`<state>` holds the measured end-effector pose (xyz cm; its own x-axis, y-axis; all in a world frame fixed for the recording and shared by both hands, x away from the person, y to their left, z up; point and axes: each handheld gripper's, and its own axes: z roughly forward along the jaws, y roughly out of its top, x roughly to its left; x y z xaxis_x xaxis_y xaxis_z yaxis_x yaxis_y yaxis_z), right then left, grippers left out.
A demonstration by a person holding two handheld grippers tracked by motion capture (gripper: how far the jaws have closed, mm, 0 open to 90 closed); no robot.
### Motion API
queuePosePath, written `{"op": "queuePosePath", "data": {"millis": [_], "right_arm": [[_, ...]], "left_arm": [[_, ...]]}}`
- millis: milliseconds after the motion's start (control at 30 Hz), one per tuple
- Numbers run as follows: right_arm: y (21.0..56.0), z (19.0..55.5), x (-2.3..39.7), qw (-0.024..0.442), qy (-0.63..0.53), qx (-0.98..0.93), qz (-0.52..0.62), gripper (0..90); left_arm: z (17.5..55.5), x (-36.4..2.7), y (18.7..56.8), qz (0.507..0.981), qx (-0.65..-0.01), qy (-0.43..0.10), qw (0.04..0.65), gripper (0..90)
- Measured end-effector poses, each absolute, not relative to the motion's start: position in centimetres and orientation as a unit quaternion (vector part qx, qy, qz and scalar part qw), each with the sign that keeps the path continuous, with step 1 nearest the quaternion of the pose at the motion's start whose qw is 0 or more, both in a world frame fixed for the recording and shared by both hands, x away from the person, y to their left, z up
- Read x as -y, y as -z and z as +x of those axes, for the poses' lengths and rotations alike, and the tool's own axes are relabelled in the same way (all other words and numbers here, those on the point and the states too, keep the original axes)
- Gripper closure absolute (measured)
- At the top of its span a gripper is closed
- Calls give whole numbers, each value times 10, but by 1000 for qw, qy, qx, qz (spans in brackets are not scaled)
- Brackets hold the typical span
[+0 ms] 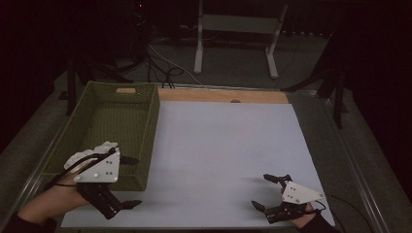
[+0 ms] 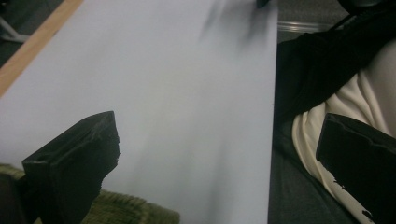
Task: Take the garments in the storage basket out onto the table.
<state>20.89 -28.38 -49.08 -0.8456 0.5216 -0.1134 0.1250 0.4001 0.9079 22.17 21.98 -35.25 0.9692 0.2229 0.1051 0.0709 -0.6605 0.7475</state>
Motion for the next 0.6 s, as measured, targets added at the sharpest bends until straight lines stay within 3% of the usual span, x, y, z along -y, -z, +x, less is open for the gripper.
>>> {"op": "queuePosePath", "data": {"millis": [600], "right_arm": [[491, 209, 282, 194, -510, -814, 199, 88]], "left_arm": [[233, -264, 335, 897, -134, -135, 398, 3]]}}
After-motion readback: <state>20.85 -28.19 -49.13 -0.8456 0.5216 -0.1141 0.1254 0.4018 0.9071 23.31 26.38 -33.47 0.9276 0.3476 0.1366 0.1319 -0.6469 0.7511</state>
